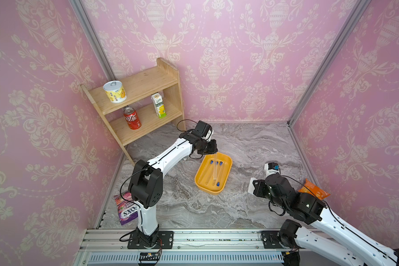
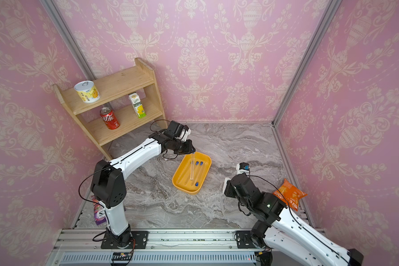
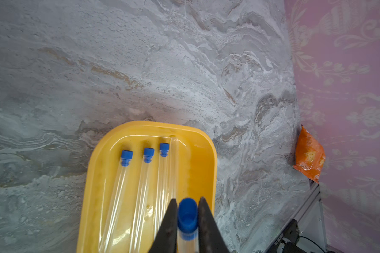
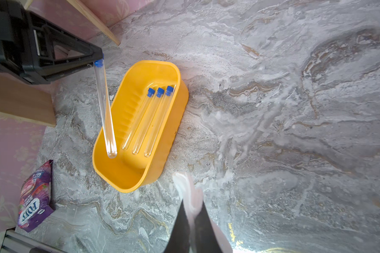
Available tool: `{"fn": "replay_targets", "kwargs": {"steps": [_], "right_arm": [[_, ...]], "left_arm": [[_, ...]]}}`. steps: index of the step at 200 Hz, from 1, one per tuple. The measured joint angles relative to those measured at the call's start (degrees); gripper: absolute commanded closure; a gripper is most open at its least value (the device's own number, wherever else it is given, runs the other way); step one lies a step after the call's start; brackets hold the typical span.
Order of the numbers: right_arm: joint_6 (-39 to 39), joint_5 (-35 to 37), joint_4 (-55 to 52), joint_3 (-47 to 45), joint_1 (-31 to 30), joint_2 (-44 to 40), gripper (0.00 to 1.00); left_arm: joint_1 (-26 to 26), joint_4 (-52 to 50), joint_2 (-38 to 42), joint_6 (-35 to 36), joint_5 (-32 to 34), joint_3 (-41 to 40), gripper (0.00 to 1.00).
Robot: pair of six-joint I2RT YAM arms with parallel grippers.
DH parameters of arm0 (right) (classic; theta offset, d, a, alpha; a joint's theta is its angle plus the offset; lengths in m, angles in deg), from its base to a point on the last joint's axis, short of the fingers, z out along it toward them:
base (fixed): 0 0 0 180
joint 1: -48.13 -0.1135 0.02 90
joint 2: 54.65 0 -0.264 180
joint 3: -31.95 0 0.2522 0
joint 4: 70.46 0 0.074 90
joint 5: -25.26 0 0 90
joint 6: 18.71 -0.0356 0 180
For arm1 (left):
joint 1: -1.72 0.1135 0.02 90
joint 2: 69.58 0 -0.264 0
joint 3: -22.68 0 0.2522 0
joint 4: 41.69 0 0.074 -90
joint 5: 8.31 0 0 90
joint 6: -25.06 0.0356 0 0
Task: Wipe the exteriors of test tubes
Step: Place the test tube in the storage box.
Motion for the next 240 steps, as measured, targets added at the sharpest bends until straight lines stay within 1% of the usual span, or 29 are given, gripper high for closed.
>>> {"fn": "replay_targets", "kwargs": {"steps": [36,73,135,181,240], "right_arm": [[0.2,-0.6,-0.1,-1.0,1.0,-1.0,1.0],[0.4,-1.5,-0.2,-1.8,1.4,-1.4,1.0],[0.4,-2.1,-0.2,-3.2,2.2,-2.8,1.0],[0.2,-2.8,-0.2,-3.9,2.8,-3.8,1.0],[-0.1,-3.4,-0.5,-5.2,3.6,-5.1,1.0]], "left_arm": [[0.5,-4.3,-3.6,4.6,4.9,2.4,0.83],[0.5,-6.8,-7.1,7.3,8.5,3.8,0.82],[0.3,-7.1,-9.6,8.0,9.8,4.4,0.82],[-1.0,-7.1,-13.0,8.0,11.0,6.2,0.82],[-3.0,-8.3,-17.2,9.3,13.6,11.2,0.81]]}}
